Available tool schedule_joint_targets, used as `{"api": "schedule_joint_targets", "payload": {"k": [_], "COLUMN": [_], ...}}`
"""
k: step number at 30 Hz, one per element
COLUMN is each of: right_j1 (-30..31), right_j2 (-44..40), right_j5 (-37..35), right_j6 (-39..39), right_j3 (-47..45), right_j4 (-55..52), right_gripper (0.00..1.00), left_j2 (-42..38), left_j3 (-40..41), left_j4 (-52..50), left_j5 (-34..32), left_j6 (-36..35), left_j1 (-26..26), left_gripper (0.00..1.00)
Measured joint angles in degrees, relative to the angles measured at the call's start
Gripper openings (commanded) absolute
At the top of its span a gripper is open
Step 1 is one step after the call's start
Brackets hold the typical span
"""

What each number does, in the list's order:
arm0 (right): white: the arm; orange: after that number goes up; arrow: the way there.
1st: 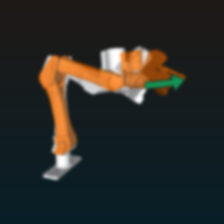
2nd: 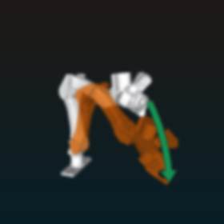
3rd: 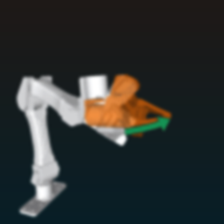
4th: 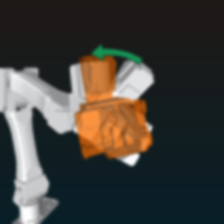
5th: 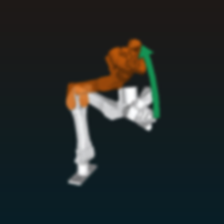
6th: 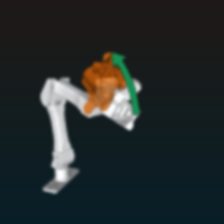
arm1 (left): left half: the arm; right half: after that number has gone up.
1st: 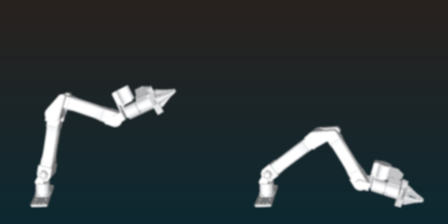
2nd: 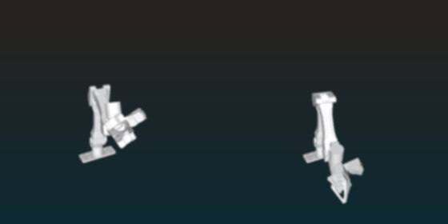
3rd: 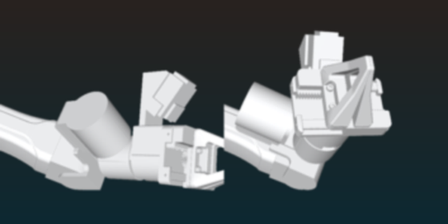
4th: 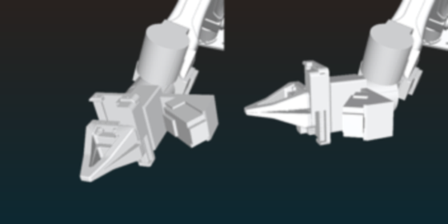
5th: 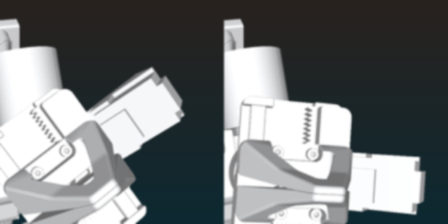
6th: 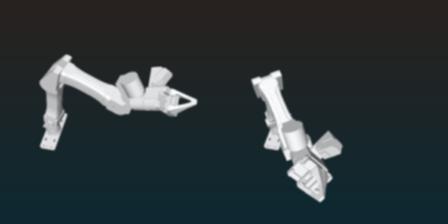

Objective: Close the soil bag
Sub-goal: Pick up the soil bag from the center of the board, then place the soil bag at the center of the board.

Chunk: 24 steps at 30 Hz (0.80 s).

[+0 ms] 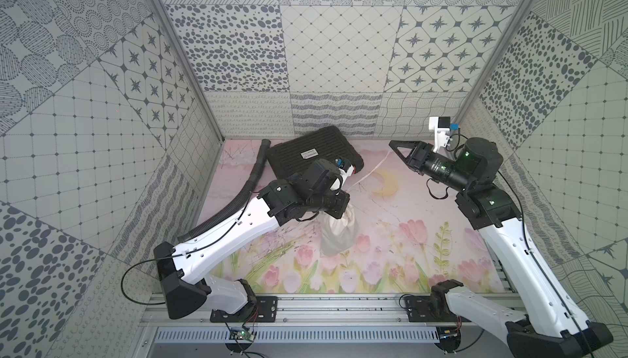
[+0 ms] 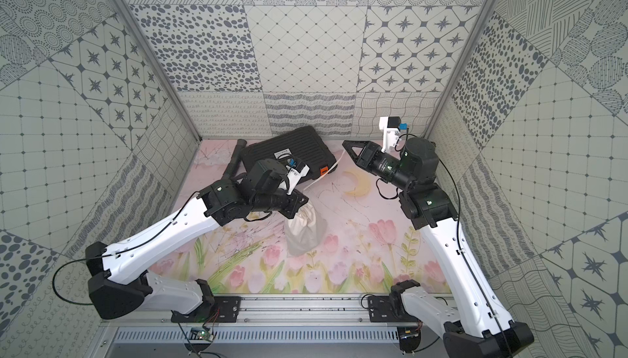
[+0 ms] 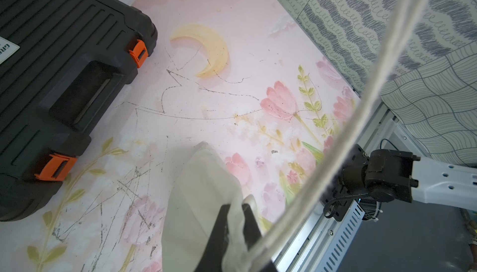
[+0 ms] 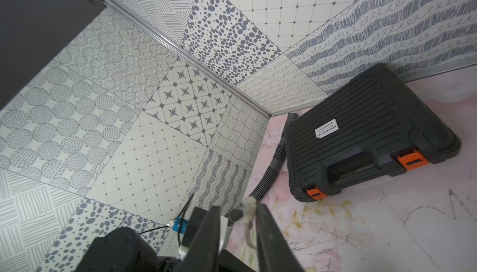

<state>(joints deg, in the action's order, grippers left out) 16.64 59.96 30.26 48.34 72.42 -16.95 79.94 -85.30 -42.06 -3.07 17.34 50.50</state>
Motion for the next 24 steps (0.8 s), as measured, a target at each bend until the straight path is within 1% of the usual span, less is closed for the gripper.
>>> {"api": "schedule_joint_targets", "payload": {"k": [3,4,14,24], "right_j1": [-0.02,-0.02,-1.07,-1.68], "right_j2": [-0.22,-0.37,-2.21,-3.08], "right_j5": [0.68,0.83,1.27,1.88], "right_j6": [-1.62,-2.03,-4.96,-6.82], "right_j3": [-2.12,-3.02,-10.95,-15.08], "right_j4": [-1.27,-1.99,-8.04,-10.36], "right_gripper": [0.95,0.97,0.97,0.97], "left_j2": [-0.02,-0.04,-1.73,-3.82], "left_j3": [-0.70,-0.83,-1.46,-5.75], "left_j4": [-1.31,-1.73,-6.19,-11.26], "left_j5": [-0.46,-0.68,-3.61,-7.19], "left_j6": [0.26,0.33,2.08,3.93], "left_j1": [-0.07,-0.07,-1.86,-5.31], "left_gripper": [0.00,0.00,0.00,0.00]}}
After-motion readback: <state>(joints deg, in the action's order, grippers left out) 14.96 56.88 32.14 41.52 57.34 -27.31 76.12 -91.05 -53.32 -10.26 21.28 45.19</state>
